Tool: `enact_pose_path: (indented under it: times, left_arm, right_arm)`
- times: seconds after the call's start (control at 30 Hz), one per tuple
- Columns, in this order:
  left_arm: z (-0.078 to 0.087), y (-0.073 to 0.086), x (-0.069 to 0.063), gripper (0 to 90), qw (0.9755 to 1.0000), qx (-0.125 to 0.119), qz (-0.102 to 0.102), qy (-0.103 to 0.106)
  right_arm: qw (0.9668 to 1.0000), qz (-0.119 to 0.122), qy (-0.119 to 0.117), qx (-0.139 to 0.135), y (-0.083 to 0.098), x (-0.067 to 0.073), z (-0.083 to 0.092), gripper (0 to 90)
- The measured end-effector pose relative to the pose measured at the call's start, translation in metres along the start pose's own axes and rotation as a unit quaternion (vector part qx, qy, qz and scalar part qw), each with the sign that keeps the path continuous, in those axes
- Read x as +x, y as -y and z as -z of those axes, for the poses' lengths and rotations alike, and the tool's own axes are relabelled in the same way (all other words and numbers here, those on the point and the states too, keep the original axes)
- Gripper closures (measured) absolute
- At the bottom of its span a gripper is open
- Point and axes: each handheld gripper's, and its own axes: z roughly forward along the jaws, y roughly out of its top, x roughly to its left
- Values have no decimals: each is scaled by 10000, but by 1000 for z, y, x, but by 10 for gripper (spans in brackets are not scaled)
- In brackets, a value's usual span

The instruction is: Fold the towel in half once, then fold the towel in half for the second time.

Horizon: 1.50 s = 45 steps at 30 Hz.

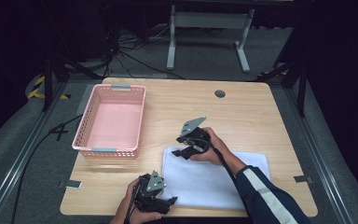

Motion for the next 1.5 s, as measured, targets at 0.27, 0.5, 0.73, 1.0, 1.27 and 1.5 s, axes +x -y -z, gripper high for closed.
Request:
enact_pose_path:
  times: [0.27, 0.5, 0.73, 1.0, 1.27, 1.5]
  left_arm:
    - [-3, 3, 0, 196, 9997, 15, -126, -189]
    - [-1, 2, -2, 252, 9998, 37, -83, -174]
    - [0, -3, -1, 543, 9998, 55, -32, -174]
    - [11, 3, 9, 771, 9998, 14, -35, -204]
    - [34, 7, 17, 788, 9991, -82, -56, -404]
    - [48, 6, 20, 791, 9981, -166, -192, -563]
  right_arm:
    - [9979, 63, -27, 646, -8, -7, -45, 363]
    - [9963, 41, -590, 620, -4, -13, -49, 556]
    - [9942, 288, -675, 785, -12, -8, -51, 756]
    - [9948, 533, -607, 618, -28, 2, -57, 770]
    - [9958, 666, -620, 108, -48, 6, -48, 771]
    - [9952, 735, -620, -197, -58, 11, -39, 771]
